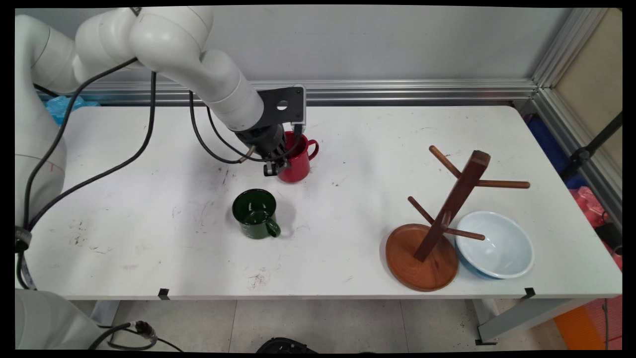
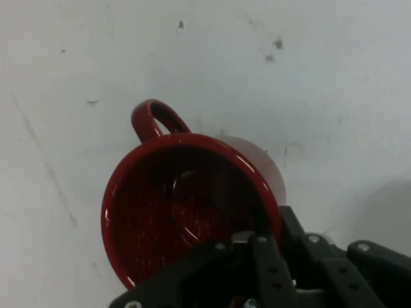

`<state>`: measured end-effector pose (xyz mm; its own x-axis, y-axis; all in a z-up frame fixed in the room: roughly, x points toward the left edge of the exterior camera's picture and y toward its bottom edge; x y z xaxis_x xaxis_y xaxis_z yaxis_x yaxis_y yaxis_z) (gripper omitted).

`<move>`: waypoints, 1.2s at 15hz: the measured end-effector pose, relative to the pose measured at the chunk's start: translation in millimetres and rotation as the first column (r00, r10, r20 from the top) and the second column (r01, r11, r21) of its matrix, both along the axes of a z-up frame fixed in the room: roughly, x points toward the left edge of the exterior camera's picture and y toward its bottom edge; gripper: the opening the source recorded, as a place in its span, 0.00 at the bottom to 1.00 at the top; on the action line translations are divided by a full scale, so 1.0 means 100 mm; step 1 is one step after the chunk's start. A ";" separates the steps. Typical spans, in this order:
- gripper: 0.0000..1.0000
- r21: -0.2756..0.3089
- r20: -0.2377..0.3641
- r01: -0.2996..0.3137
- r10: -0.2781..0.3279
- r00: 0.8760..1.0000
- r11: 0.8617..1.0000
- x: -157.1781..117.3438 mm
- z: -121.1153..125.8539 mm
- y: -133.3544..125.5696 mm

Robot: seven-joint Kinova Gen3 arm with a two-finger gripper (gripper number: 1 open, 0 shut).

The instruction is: Place the picked object on the table

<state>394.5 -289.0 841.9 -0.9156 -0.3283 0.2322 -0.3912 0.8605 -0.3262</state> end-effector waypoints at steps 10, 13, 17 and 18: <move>0.00 -0.010 -0.027 -0.020 0.020 0.999 1.000 0.12 -0.11 -0.07; 1.00 -0.010 -0.035 -0.023 0.023 0.999 1.000 0.14 -0.13 -0.08; 1.00 -0.007 -0.040 -0.021 0.021 0.999 1.000 0.14 -0.14 -0.09; 1.00 -0.007 -0.041 -0.019 0.018 0.999 1.000 0.13 -0.12 -0.09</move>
